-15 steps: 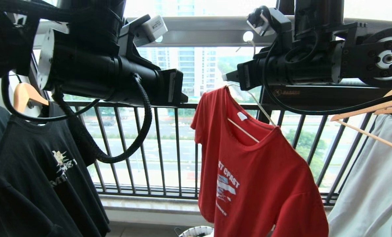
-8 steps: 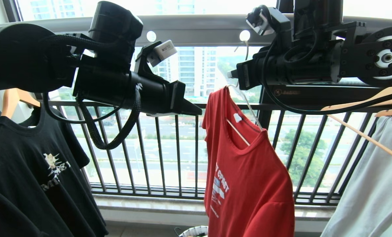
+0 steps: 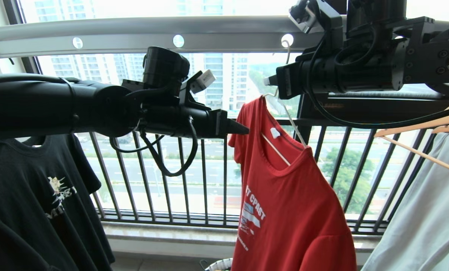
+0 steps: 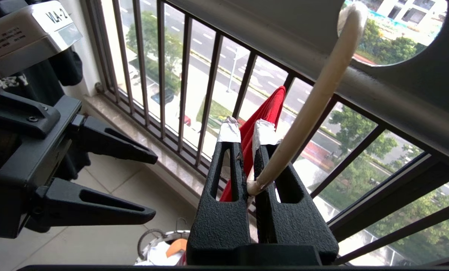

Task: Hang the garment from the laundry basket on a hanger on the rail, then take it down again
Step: Take the clothes off the clothes rack

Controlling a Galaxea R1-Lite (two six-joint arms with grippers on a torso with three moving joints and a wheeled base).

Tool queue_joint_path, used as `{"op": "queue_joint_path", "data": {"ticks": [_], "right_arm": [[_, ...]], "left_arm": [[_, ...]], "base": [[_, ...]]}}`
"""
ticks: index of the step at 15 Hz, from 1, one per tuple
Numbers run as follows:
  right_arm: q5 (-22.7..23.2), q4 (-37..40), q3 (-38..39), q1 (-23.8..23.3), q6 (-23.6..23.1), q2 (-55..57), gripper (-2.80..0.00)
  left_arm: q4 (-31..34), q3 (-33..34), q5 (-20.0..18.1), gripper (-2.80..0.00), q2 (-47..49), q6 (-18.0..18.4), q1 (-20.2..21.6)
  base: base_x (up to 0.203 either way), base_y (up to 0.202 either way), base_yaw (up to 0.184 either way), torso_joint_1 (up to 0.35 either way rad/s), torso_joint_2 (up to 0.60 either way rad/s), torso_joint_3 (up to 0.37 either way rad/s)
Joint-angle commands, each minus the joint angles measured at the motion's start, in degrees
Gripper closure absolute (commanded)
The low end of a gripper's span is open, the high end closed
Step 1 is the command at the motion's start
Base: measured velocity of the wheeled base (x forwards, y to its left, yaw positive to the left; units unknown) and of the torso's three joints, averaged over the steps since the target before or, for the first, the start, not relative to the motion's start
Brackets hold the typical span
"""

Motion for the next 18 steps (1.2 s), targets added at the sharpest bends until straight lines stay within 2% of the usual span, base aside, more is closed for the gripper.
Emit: {"op": "queue_joint_path", "data": {"ticks": [1, 3, 5, 9, 13, 14, 16, 18], "right_arm": [[0.2, 0.8, 0.0, 0.1, -0.1, -0.9, 0.0], [0.2, 0.8, 0.0, 0.2, -0.1, -1.0, 0.0], [0.2, 0.9, 0.0, 0.2, -0.1, -1.0, 0.0], [0.3, 1.0, 0.7, 0.4, -0.1, -1.1, 0.0], [0.3, 0.9, 1.1, 1.2, 0.0, -1.1, 0.0], [0.3, 0.9, 1.1, 1.2, 0.0, -1.1, 0.0], [0.3, 0.9, 1.2, 1.5, 0.0, -1.3, 0.0], [0.3, 0.9, 1.2, 1.6, 0.0, -1.4, 0.0]], "left_arm": [[-7.1, 0.6, 4.2, -2.8, 4.2, -1.4, -1.0], [-11.9, 0.7, 6.7, -2.8, 5.5, -2.6, -1.4], [-14.0, 0.8, 6.9, -2.8, 5.8, -4.0, -1.9], [-19.5, 0.3, 8.9, -2.8, 8.3, -4.4, -3.3], [-19.6, -0.1, 9.8, -2.8, 8.4, -4.3, -3.4], [-19.6, -0.1, 11.1, 0.0, 8.8, -4.2, -3.5], [-19.7, -0.8, 13.0, 0.0, 9.4, -4.0, -3.4], [-19.7, -0.8, 13.0, 0.0, 9.3, -4.0, -3.4]], "base": [[0.0, 0.0, 0.0, 0.0, 0.0, 0.0], [0.0, 0.0, 0.0, 0.0, 0.0, 0.0], [0.0, 0.0, 0.0, 0.0, 0.0, 0.0], [0.0, 0.0, 0.0, 0.0, 0.0, 0.0], [0.0, 0.0, 0.0, 0.0, 0.0, 0.0], [0.0, 0.0, 0.0, 0.0, 0.0, 0.0], [0.0, 0.0, 0.0, 0.0, 0.0, 0.0], [0.0, 0.0, 0.0, 0.0, 0.0, 0.0]]}}
